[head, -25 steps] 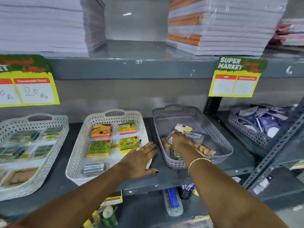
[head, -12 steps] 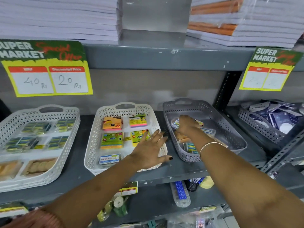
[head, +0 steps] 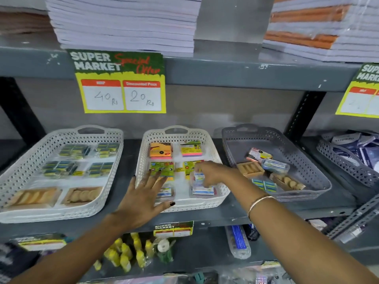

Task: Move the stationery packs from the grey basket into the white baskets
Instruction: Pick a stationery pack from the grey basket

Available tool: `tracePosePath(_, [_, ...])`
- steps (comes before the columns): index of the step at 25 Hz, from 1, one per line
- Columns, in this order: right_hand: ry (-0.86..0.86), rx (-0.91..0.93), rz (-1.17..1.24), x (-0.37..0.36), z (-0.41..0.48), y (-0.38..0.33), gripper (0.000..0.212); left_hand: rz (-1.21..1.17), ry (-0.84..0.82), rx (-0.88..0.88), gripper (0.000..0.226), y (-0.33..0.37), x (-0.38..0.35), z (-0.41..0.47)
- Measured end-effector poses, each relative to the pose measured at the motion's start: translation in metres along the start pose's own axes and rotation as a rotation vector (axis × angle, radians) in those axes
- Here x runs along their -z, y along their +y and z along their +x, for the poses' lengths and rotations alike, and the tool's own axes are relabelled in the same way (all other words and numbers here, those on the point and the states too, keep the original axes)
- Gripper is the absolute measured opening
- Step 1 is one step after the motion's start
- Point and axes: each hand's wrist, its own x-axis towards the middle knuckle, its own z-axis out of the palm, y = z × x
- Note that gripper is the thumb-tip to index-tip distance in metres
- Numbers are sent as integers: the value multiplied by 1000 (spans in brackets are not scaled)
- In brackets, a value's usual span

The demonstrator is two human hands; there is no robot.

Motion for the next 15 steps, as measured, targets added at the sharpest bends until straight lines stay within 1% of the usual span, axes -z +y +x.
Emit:
tracePosePath(2, [-69, -17, -61, -11, 1, -8, 52, -22, 21, 29, 115, 2, -4, 0])
tracePosePath(3, [-77, -31, -66, -15, 1, -11, 52, -24, 29, 39, 117, 3, -5, 0])
tracePosePath(9, [41, -69, -114, -28, -5, -18, 52, -23, 52, 74, 120, 2, -11, 2])
tracePosePath(13, [32, -89, -113, -28, -6, -21, 53, -21, 49, 72, 121, 3, -10, 2])
tracePosePath(15, [1, -84, -75, -23, -6, -20, 59, -25, 39, 67, 123, 3, -8, 1])
